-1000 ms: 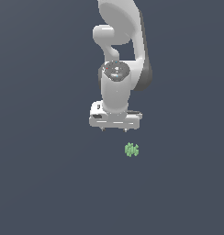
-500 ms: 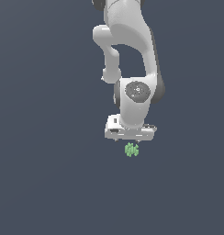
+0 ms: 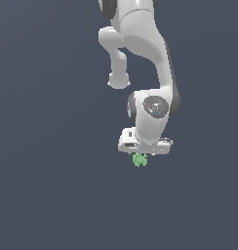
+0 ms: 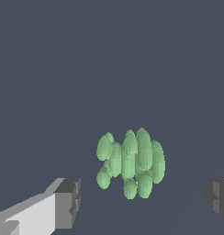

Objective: Pick up the object and move it to a goal position.

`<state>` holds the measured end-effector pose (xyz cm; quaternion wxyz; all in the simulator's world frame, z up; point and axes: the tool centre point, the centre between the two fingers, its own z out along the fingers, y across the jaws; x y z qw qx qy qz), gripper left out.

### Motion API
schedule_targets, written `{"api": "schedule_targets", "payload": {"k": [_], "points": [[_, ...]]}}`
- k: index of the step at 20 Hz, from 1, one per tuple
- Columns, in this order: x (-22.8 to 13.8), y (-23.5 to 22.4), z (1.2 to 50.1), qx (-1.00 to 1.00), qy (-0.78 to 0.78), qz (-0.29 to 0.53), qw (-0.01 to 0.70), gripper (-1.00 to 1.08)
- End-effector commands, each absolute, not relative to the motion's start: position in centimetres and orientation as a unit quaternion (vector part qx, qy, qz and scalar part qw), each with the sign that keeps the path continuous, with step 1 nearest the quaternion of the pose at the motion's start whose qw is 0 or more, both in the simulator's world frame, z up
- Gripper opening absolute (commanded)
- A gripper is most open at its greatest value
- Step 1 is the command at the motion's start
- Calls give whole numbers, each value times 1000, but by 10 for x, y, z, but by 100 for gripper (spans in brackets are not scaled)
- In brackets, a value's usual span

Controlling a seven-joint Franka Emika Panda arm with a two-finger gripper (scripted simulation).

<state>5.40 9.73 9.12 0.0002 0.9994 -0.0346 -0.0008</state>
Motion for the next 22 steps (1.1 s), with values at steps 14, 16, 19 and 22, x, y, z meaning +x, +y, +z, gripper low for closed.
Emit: {"api": "schedule_targets", "payload": {"k": [14, 16, 19, 22], "points": [[54, 97, 42, 999, -36, 0, 0, 100], [54, 98, 40, 999, -36, 0, 0, 100], [55, 98, 41, 999, -36, 0, 0, -100], [55, 98, 41, 999, -36, 0, 0, -100]]}}
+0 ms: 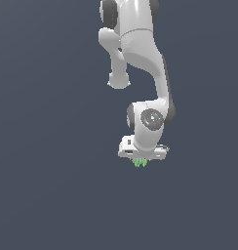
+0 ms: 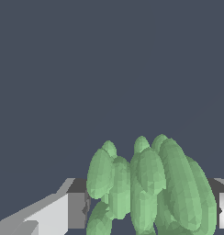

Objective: Pick up the object and move it to a goal position.

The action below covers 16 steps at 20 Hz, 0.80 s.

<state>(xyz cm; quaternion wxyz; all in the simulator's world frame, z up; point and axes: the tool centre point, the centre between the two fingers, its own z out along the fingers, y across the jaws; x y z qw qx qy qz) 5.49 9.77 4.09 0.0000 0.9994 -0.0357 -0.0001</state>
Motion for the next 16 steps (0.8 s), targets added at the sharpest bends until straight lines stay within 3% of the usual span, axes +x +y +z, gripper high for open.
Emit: {"api": "schedule_targets", "payload": {"k": [1, 16], "points": [[55, 98, 41, 999, -36, 0, 0, -100], [45, 86, 42, 999, -36, 0, 0, -100]]}}
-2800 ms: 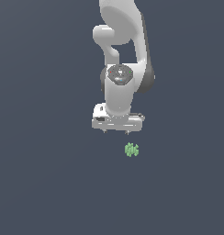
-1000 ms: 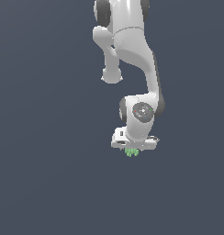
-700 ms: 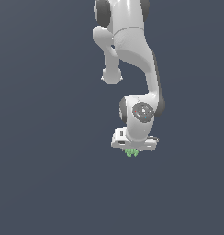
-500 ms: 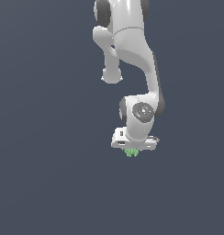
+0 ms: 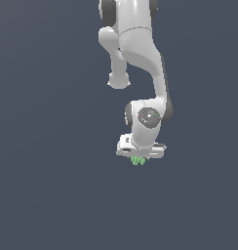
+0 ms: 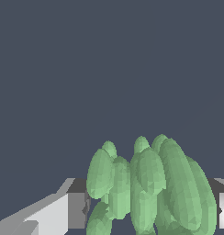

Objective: Pick up the object and move it to a goal position.

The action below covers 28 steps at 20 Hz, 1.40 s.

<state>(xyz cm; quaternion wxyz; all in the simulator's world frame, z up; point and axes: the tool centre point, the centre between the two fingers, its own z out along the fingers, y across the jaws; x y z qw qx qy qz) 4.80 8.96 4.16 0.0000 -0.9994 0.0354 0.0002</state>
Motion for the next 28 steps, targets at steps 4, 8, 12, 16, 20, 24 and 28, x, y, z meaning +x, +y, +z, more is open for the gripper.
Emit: {"api": "schedule_targets", "payload": {"k": [4, 8, 12, 16, 20, 24, 28], "points": [[34, 73, 44, -999, 36, 0, 0, -100], [18, 53, 46, -999, 36, 0, 0, -100], [-4, 26, 49, -999, 36, 0, 0, -100], [-29, -5, 53, -999, 36, 0, 0, -100], [-54, -37, 57, -999, 36, 0, 0, -100], [-75, -65, 60, -999, 36, 0, 0, -100], [-92, -88, 62, -999, 36, 0, 0, -100]]}}
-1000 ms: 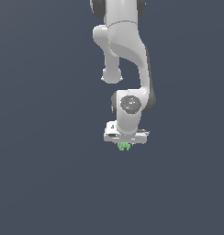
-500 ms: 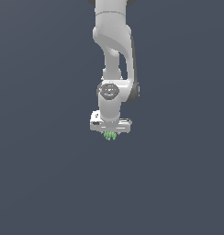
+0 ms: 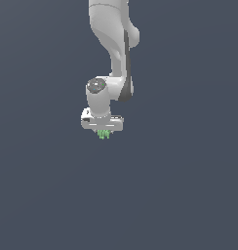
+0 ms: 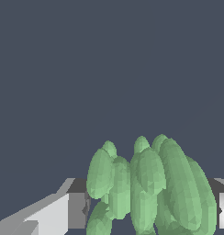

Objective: Pick up the object and move it to a goal position.

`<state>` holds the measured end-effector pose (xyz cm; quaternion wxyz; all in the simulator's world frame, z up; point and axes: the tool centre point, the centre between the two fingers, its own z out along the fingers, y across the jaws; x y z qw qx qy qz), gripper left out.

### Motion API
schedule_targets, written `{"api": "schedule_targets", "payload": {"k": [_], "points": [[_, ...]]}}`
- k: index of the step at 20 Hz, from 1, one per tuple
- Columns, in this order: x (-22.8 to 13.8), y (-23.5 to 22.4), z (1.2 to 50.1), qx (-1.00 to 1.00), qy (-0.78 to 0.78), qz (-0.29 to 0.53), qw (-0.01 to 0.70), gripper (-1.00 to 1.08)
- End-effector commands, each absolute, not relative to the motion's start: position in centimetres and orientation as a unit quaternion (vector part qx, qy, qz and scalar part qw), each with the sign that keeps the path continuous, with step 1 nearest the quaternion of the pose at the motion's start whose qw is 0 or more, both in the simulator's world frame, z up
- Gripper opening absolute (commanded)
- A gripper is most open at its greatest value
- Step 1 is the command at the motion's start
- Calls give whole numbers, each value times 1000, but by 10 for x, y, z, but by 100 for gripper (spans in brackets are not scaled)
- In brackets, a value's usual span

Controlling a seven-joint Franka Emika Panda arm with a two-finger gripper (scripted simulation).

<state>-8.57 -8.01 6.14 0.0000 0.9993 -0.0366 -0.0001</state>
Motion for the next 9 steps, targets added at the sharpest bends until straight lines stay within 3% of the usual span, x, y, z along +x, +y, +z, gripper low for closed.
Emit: {"api": "schedule_targets", "payload": {"k": [1, 9], "points": [[-96, -93, 63, 999, -36, 0, 0, -100], [-107, -111, 65, 999, -36, 0, 0, -100]]}}
